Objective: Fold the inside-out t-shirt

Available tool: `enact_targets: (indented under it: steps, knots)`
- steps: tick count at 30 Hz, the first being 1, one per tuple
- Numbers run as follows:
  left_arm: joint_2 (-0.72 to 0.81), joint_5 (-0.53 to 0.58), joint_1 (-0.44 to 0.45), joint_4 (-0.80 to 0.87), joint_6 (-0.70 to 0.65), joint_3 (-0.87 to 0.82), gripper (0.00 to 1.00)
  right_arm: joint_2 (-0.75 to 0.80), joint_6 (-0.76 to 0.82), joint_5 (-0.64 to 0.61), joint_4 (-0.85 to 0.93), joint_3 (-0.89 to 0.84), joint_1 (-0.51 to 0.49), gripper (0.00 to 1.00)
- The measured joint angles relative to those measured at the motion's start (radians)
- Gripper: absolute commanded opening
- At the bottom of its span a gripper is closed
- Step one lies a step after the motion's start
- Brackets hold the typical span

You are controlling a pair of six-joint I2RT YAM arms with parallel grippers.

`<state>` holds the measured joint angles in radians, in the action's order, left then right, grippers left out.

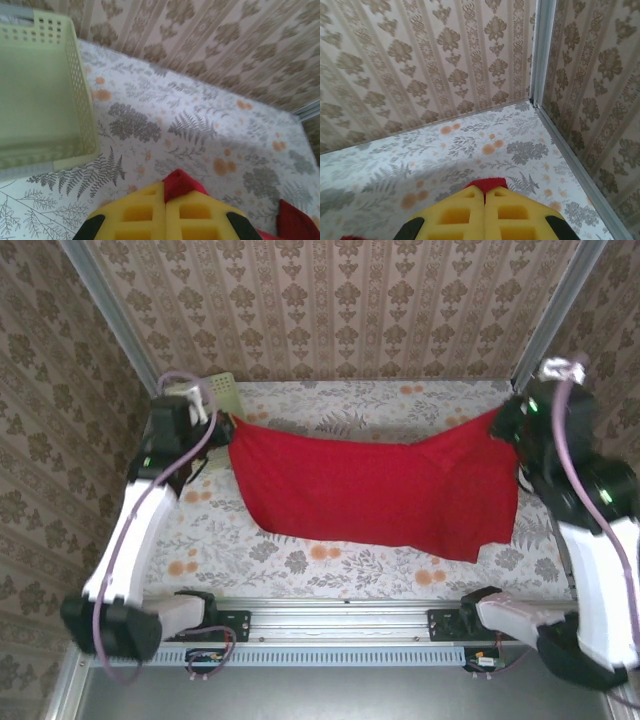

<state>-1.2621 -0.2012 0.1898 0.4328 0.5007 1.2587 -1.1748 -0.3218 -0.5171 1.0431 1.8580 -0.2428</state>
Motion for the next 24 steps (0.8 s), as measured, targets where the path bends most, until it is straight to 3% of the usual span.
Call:
enact_targets:
  steps: [3,8,11,14,18,21,24]
  knots:
    - [-0.245,0.011,0.008,0.055,0.000,0.253,0.00,-0.212,0.014,0.079,-0.029,0.149,0.106,0.00]
    - [-0.578,-0.004,0.005,0.167,-0.001,0.795,0.00,-0.521,0.031,0.235,-0.048,0.558,0.230,0.00]
    - [-0.718,-0.023,0.001,0.213,-0.005,1.138,0.00,-0.625,0.021,0.299,-0.059,0.798,0.287,0.00]
    - [-0.771,-0.064,-0.020,0.206,-0.005,1.360,0.00,-0.624,-0.014,0.348,-0.114,0.881,0.352,0.00]
    - [-0.705,-0.094,-0.058,0.146,-0.025,1.374,0.00,-0.579,-0.039,0.412,-0.195,0.890,0.398,0.00]
    - [-0.568,-0.100,-0.068,0.058,-0.054,1.160,0.00,-0.538,-0.041,0.483,-0.232,0.856,0.398,0.00]
    - [-0.401,-0.109,-0.067,-0.047,-0.080,0.838,0.00,-0.436,-0.042,0.574,-0.269,0.660,0.397,0.00]
